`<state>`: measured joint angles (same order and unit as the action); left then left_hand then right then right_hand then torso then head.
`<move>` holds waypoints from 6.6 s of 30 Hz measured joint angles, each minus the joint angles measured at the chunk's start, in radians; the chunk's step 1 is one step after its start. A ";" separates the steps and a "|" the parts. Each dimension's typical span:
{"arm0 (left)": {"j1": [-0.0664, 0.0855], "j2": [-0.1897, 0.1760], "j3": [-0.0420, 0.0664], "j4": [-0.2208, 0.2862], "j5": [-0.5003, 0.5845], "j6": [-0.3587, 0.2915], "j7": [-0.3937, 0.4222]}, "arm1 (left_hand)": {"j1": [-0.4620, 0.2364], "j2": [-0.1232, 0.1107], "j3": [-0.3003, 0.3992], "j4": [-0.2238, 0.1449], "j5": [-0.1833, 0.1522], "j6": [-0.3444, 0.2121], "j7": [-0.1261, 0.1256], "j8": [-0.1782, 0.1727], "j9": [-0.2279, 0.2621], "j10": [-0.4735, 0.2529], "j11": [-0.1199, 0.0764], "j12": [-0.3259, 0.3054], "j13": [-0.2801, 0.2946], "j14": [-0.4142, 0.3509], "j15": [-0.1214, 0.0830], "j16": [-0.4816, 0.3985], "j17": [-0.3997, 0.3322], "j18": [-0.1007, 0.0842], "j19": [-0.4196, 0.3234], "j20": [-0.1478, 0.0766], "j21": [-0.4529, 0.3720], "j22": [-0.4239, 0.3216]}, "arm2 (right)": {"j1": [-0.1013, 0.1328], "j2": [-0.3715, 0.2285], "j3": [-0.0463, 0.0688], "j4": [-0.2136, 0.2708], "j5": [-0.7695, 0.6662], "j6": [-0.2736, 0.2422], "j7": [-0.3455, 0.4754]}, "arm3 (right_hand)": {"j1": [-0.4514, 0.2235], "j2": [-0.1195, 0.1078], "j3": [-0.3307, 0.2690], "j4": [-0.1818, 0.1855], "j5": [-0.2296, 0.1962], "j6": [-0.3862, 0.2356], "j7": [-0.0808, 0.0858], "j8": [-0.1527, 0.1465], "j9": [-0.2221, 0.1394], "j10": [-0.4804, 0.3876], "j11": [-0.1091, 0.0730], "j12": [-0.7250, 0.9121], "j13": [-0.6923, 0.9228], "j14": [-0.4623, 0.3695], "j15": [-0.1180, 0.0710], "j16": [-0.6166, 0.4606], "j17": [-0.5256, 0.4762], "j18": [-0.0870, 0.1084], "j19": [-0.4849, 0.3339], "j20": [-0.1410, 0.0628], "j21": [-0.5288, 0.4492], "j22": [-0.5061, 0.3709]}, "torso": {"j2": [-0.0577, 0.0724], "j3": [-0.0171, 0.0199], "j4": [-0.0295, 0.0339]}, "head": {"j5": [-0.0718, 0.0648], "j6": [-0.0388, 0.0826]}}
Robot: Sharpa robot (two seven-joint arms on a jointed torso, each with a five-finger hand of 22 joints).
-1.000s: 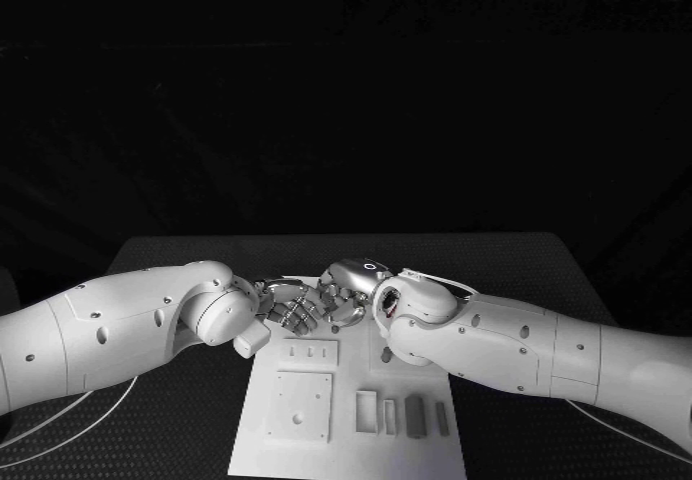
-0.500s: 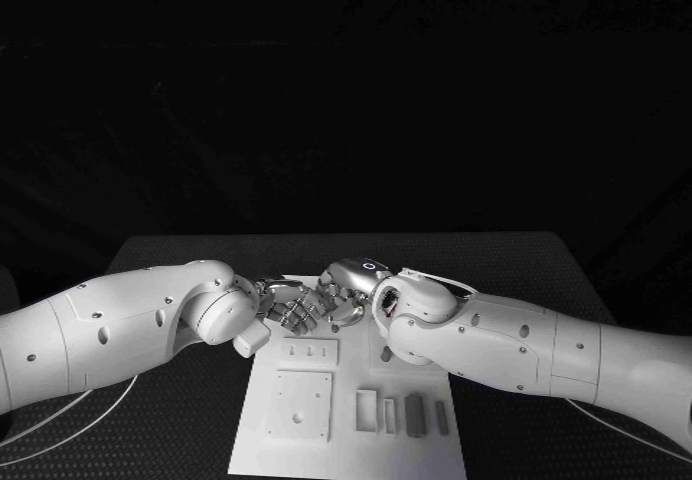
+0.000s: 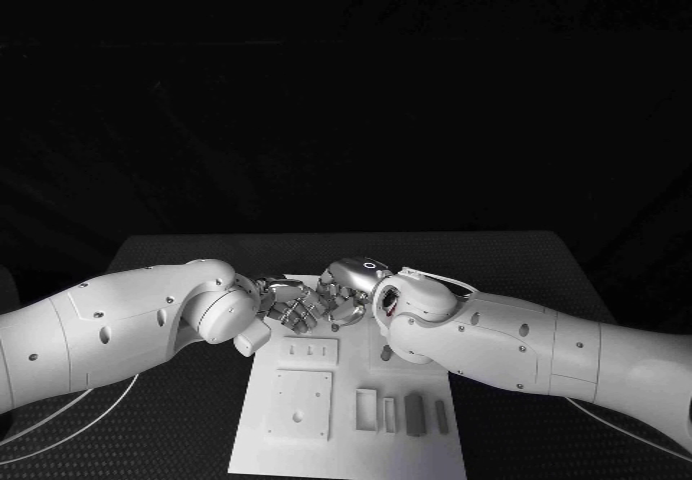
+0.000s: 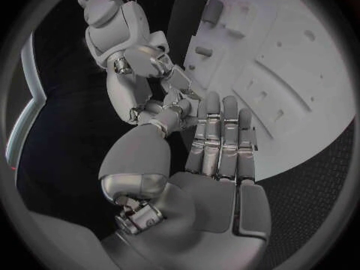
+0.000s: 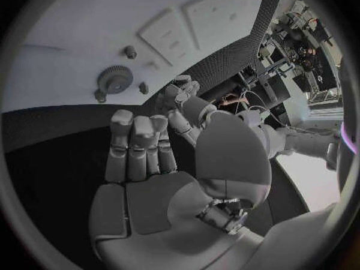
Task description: Assemble the parts on the task board
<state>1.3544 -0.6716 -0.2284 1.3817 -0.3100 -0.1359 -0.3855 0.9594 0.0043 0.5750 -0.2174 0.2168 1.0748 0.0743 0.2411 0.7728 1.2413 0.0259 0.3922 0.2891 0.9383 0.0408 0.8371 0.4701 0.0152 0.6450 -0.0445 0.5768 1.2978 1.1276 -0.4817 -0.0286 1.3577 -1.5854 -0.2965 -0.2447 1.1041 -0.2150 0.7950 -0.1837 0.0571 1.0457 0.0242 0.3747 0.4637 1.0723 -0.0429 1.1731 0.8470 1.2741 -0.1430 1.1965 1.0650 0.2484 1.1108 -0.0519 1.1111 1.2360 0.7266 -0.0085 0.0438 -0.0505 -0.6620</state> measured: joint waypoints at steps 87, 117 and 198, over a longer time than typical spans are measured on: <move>-0.004 0.001 -0.001 -0.003 -0.041 -0.015 -0.014 | -0.053 -0.093 0.003 0.064 -0.090 -0.050 0.041 -0.058 -0.024 -0.027 0.030 -0.037 -0.022 -0.022 0.022 -0.012 -0.014 0.000 -0.041 0.012 0.015 0.009 | -0.009 0.000 0.000 -0.003 0.068 -0.012 0.032 | -0.010 0.022 0.034 -0.021 -0.008 0.006 0.019 -0.041 0.038 -0.004 0.004 -0.018 -0.028 -0.002 0.005 -0.014 -0.006 0.000 -0.011 0.007 0.004 -0.017 | 0.000 0.0001 -0.0001 | 0.007 -0.001; -0.005 0.003 -0.001 -0.001 -0.047 0.014 -0.031 | -0.041 -0.089 0.000 0.068 -0.094 -0.042 0.034 -0.058 -0.034 -0.024 0.028 -0.041 -0.022 -0.022 0.022 -0.012 -0.014 0.000 -0.045 0.016 0.015 0.010 | -0.010 0.000 0.000 -0.004 0.059 -0.013 0.031 | -0.016 0.016 0.033 -0.028 -0.003 0.010 0.015 -0.041 0.038 0.000 0.000 -0.019 -0.028 -0.002 0.006 -0.014 -0.006 0.000 -0.011 0.007 0.008 -0.018 | 0.000 0.0002 0.0002 | 0.006 -0.006; -0.005 -0.018 -0.001 -0.012 -0.237 0.012 -0.031 | 0.021 0.029 0.012 0.025 -0.110 -0.006 0.027 -0.016 -0.042 0.047 -0.006 -0.019 -0.007 0.022 -0.015 0.035 0.005 0.000 -0.015 -0.006 0.049 0.010 | -0.012 -0.088 0.007 -0.026 0.165 -0.055 0.066 | -0.053 -0.025 -0.071 -0.010 0.167 -0.086 0.108 -0.102 0.019 -0.120 0.066 -0.059 -0.090 -0.108 0.058 -0.080 -0.052 0.000 -0.106 0.055 -0.067 -0.055 | 0.000 0.0005 -0.0005 | 0.016 -0.010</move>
<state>1.3496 -0.6897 -0.2291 1.3699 -0.5468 -0.1238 -0.4160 0.9803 0.0329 0.5870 -0.1923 0.1071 1.0693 0.1008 0.2256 0.7312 1.2882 0.0198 0.3733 0.2817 0.9605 0.0261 0.8724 0.4754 0.0153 0.6302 -0.0508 0.6256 1.3077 1.1157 -0.5696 -0.0220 1.3319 -1.4200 -0.3519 -0.1788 1.0511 -0.2398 0.7241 -0.1940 0.2241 0.9597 0.1322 0.2727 0.4831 0.9522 0.0233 1.1139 0.7566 1.1658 -0.0852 1.1165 1.0134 0.2479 1.0052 0.0034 1.0444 1.1811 0.7271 -0.0081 0.0433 -0.0346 -0.6722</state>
